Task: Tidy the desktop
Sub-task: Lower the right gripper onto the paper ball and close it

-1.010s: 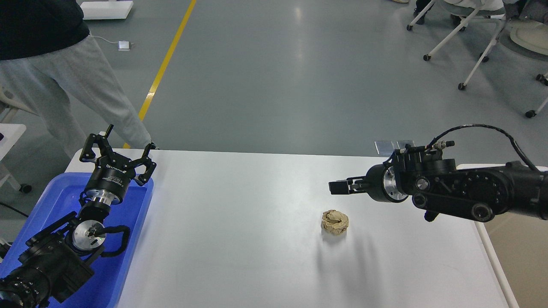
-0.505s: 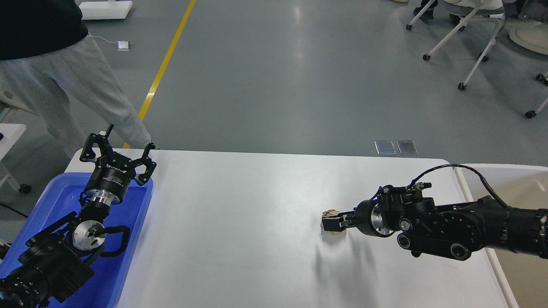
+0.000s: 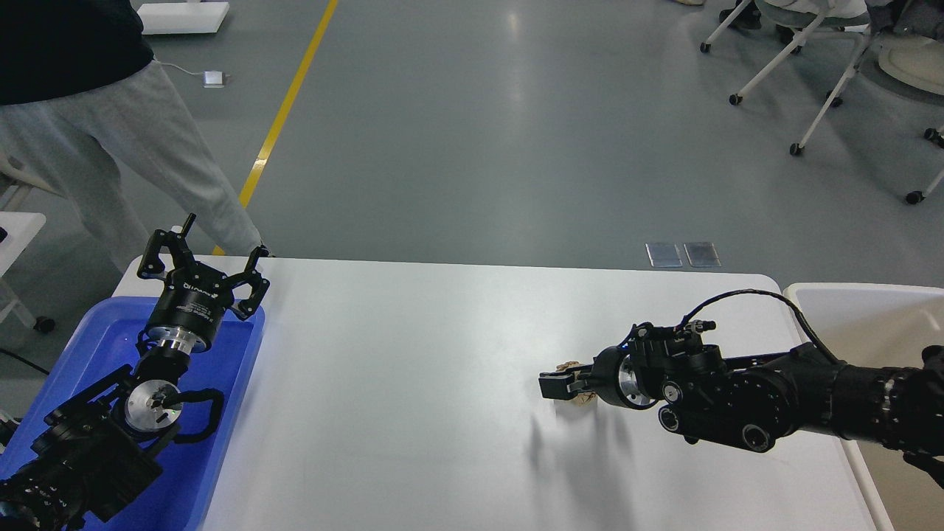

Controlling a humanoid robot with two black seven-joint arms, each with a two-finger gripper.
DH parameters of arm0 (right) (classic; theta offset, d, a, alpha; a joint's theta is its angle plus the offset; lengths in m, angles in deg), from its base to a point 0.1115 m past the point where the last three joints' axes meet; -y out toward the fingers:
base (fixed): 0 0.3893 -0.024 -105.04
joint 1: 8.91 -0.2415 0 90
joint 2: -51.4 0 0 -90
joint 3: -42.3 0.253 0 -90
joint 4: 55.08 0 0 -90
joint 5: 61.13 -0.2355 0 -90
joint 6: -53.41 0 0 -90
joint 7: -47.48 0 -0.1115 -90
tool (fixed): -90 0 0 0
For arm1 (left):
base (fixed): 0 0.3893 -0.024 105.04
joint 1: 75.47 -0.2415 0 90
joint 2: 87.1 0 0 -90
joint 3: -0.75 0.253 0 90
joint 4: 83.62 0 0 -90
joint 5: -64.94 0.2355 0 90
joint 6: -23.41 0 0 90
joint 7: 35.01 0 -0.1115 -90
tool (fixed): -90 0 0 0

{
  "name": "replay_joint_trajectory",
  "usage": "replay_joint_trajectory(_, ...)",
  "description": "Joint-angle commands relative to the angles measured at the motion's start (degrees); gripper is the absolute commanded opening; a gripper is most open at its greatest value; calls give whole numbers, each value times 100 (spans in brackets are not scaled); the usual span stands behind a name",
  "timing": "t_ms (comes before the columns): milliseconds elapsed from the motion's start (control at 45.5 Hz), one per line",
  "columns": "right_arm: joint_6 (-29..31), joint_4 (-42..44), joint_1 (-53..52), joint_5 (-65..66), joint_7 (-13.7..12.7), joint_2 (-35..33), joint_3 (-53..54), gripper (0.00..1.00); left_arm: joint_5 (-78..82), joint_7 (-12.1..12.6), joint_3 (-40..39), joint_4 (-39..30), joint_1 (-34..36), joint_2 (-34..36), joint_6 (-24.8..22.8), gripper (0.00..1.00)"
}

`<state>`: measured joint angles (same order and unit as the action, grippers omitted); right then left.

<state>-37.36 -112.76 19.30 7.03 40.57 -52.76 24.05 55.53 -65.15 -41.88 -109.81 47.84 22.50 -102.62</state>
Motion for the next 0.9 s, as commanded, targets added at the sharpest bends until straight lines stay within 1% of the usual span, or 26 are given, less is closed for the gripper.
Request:
replay_joint_trajectory(0, -11, 213, 62, 22, 6, 194, 23, 100, 0, 0, 0, 0, 0, 0, 0, 100)
replay_joint_trajectory(154, -81, 336, 106, 57, 6, 440, 6, 100, 0, 0, 0, 0, 0, 0, 0, 100)
replay_joint_trajectory(417, -310, 731, 246, 127, 15, 493, -56, 100, 0, 0, 0, 0, 0, 0, 0, 100)
replay_joint_trajectory(527, -389, 881, 246, 127, 23, 616, -109, 100, 0, 0, 0, 0, 0, 0, 0, 100)
replay_joint_trajectory(593, -398, 907, 255, 127, 67, 616, -117, 100, 0, 0, 0, 0, 0, 0, 0, 100)
replay_joint_trajectory(769, -407, 951, 334, 136, 67, 625, -126, 100, 0, 0, 0, 0, 0, 0, 0, 100)
replay_joint_trajectory(878, -415, 969, 387, 215, 111, 625, -126, 100, 0, 0, 0, 0, 0, 0, 0, 100)
